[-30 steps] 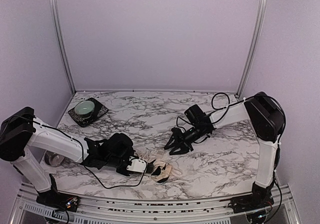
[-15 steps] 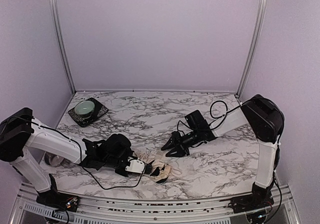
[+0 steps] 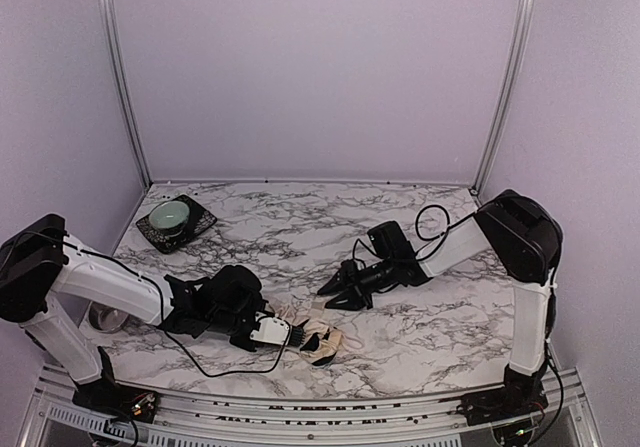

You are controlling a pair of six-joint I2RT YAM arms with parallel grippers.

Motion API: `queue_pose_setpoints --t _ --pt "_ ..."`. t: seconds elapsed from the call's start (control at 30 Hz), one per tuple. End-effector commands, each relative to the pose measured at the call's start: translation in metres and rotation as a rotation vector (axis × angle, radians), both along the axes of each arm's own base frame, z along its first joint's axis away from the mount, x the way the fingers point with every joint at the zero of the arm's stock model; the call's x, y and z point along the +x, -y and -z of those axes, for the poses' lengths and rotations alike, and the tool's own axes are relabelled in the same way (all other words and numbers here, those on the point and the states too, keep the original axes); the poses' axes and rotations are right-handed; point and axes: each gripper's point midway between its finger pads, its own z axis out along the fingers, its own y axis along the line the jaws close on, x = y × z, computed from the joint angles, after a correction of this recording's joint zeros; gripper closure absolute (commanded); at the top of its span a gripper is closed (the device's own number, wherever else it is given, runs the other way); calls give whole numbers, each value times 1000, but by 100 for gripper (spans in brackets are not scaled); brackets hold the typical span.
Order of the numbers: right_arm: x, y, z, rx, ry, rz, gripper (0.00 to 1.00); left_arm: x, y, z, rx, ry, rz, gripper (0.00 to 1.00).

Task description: Put away the umbrella

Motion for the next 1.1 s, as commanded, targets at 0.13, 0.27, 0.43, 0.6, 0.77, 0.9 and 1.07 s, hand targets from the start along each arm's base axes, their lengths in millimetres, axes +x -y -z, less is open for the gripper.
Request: queue_pose_setpoints --t 0.13,0.27,0.43,0.6,0.77,0.9,1.07 --pt "-21 -12 27 -35 -74 -38 67 -57 -108 83 458 -264 4 100" --pt "-17 -12 39 -42 -74 -22 87 -56 -109 84 459 -267 -3 100" --pt "18 -23 21 13 59 -6 100 -55 -107 83 454 -265 -4 100" --pt "79 -28 -21 131 307 45 100 -54 -96 75 438 -286 -1 100" --pt "141 -28 -47 177 539 65 100 -63 -81 61 427 -338 45 100" --pt "179 -29 -59 200 626 89 100 -75 -60 47 389 -413 81 100" --pt "222 -21 -82 203 713 136 100 -87 -58 45 396 -476 91 100"
